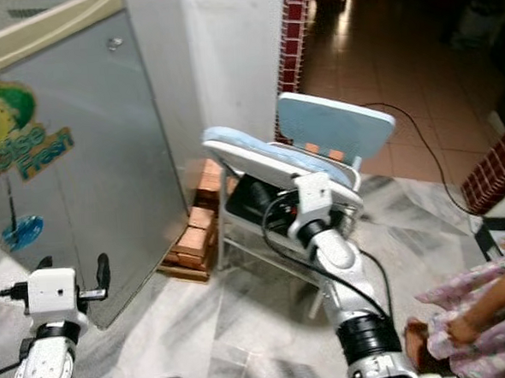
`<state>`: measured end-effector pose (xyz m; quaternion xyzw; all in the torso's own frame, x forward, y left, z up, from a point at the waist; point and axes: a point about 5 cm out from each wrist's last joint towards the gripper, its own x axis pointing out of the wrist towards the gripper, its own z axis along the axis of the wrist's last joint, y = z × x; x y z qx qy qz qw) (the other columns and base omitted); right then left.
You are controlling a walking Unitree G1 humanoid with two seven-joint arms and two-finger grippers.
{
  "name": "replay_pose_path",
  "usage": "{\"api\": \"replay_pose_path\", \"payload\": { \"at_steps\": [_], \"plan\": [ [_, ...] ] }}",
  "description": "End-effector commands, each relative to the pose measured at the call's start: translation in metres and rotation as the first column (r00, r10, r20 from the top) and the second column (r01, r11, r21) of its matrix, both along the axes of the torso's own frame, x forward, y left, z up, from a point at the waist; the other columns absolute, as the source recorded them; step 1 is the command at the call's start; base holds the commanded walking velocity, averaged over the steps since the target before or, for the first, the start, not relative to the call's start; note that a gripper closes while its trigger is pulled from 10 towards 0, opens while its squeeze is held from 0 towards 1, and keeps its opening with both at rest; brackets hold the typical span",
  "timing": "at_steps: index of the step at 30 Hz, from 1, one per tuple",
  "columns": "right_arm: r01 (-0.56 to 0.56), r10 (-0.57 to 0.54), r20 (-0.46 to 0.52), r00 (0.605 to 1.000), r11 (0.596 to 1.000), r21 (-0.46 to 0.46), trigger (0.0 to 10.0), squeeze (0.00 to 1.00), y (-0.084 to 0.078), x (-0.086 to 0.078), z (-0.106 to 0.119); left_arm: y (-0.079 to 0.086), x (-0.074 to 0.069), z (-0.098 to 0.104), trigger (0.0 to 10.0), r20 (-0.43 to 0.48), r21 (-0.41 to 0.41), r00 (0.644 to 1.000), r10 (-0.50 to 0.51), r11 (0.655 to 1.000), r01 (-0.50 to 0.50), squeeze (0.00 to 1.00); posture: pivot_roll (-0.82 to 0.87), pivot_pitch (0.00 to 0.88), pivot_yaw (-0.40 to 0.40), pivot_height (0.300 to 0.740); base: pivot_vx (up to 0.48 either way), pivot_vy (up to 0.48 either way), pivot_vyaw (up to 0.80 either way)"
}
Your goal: Restocking fridge
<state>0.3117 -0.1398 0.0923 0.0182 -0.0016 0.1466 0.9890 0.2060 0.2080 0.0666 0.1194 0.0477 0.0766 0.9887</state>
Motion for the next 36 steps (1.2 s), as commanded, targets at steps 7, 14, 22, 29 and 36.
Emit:
{"api": "replay_pose_path", "payload": {
  "at_steps": [7,14,22,29,36],
  "plan": [
    [0.079,-0.083,-0.029,0.996,0.990,-0.118,10.0,0.00,-0.021,-0.017,-0.022,-0.010,0.011,0.008,10.0,0.020,-0.030,0.999,-0.039,0.999,0.039,0.00,0.06,0.051,-0.001,0.740,0.000,0.480,0.00],
    [0.135,-0.141,-0.035,0.989,0.980,-0.143,10.0,0.00,-0.029,-0.023,-0.028,-0.011,0.008,0.003,10.0,0.002,-0.036,0.999,-0.050,0.998,0.050,0.00,0.04,0.039,0.008,0.740,0.000,0.480,0.00],
    [0.124,-0.132,-0.059,0.989,0.984,-0.127,10.0,0.00,-0.027,-0.026,-0.029,-0.010,0.011,0.003,10.0,0.018,-0.047,0.998,-0.065,0.997,0.066,0.00,0.03,0.029,0.004,0.740,0.000,0.480,0.00],
    [0.158,-0.167,-0.052,0.985,0.977,-0.144,10.0,0.00,-0.028,-0.023,-0.025,-0.010,0.012,0.004,10.0,0.024,-0.041,0.997,-0.078,0.996,0.079,0.00,0.03,0.030,0.003,0.740,0.000,0.480,0.00],
    [0.185,-0.193,-0.094,0.977,0.979,-0.085,10.0,0.00,-0.032,-0.026,-0.030,-0.012,0.009,0.000,10.0,0.011,-0.055,0.996,-0.092,0.994,0.092,0.00,0.02,0.036,0.007,0.740,0.000,0.480,0.00]
  ]
}}
